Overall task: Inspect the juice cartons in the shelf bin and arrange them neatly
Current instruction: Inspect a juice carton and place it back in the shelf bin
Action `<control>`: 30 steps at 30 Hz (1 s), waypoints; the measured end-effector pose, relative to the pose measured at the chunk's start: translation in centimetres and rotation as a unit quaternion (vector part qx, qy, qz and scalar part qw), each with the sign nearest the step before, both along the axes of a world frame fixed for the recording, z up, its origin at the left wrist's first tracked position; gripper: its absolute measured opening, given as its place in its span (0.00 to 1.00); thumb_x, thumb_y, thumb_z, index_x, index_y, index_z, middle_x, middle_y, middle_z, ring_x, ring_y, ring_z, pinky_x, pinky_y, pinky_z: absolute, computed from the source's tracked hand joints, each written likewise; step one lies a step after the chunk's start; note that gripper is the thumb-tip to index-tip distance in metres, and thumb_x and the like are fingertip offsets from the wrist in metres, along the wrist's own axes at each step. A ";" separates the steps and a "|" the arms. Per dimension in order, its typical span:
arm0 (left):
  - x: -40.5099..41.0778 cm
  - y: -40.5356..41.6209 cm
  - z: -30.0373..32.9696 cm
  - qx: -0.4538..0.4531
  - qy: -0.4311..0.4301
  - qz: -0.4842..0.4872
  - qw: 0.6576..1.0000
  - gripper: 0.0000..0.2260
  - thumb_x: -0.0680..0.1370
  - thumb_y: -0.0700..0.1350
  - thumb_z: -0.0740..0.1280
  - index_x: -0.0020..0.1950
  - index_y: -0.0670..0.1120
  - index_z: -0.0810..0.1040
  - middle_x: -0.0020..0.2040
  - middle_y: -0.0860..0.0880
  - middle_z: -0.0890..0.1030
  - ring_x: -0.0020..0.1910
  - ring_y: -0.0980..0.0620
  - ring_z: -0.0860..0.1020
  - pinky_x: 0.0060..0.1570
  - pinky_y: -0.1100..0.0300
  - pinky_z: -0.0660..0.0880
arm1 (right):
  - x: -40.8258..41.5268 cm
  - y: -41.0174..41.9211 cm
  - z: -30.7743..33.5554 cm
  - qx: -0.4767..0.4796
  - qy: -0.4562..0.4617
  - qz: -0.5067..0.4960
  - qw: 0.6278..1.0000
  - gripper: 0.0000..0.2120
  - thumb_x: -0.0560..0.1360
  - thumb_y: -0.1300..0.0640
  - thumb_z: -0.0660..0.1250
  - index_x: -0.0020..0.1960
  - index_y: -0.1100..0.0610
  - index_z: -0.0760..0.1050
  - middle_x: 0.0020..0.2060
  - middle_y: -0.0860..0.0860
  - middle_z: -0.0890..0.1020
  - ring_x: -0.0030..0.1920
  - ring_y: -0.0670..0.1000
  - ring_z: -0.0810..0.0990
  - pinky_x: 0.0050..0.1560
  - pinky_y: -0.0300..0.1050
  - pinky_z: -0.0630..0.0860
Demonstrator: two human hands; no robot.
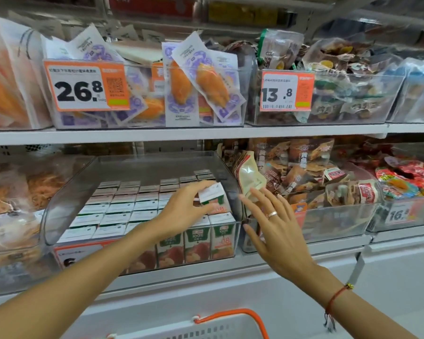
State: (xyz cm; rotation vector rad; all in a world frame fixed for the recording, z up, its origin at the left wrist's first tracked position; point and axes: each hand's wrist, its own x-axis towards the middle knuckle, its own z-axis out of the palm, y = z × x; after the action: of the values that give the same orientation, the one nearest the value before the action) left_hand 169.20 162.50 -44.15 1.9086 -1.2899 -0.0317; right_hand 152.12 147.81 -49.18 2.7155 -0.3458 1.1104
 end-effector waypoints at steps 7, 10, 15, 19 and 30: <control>1.0 -2.8 1.7 0.208 -0.099 -0.017 0.973 0.16 0.78 0.52 0.69 0.64 0.49 0.78 0.60 0.48 0.80 0.47 0.53 0.77 0.48 0.56 0.74 | 0.2 0.1 -0.1 0.015 0.003 0.009 1.000 0.32 0.73 0.52 0.73 0.74 0.53 0.66 0.73 0.54 0.69 0.70 0.56 0.69 0.73 0.57 0.58; 1.2 -3.4 1.6 0.228 -0.104 0.012 0.968 0.20 0.76 0.54 0.70 0.66 0.50 0.75 0.63 0.49 0.78 0.54 0.51 0.78 0.53 0.54 0.75 | 0.1 0.1 0.0 0.021 0.005 0.012 1.000 0.31 0.73 0.52 0.73 0.74 0.53 0.66 0.73 0.54 0.68 0.70 0.57 0.69 0.73 0.56 0.56; 1.4 -3.0 1.9 0.227 -0.123 0.012 0.966 0.18 0.75 0.56 0.71 0.62 0.51 0.80 0.63 0.51 0.80 0.56 0.52 0.80 0.57 0.51 0.77 | 0.0 0.3 0.1 0.026 0.009 0.007 1.000 0.32 0.72 0.53 0.73 0.74 0.53 0.66 0.72 0.55 0.69 0.69 0.58 0.70 0.73 0.56 0.56; 1.6 -2.8 1.9 0.238 -0.159 0.013 0.958 0.16 0.76 0.57 0.70 0.61 0.54 0.81 0.59 0.54 0.82 0.56 0.53 0.80 0.56 0.50 0.77 | 0.0 0.3 0.2 0.027 0.017 0.004 0.999 0.32 0.73 0.53 0.72 0.74 0.52 0.66 0.73 0.54 0.68 0.70 0.57 0.70 0.74 0.56 0.55; 3.4 -2.6 2.2 0.276 -0.142 -0.057 0.949 0.14 0.81 0.49 0.63 0.66 0.51 0.78 0.66 0.49 0.73 0.66 0.49 0.68 0.62 0.57 0.64 | 0.0 0.4 0.1 0.029 0.019 -0.001 0.999 0.33 0.72 0.54 0.73 0.75 0.52 0.65 0.73 0.54 0.68 0.70 0.57 0.69 0.74 0.55 0.53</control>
State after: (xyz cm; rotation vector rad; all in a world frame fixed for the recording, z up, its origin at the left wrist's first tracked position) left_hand 172.56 159.87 -41.95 2.3693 -1.7186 -0.2037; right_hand 152.13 148.16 -49.07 2.7807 -0.3808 1.0636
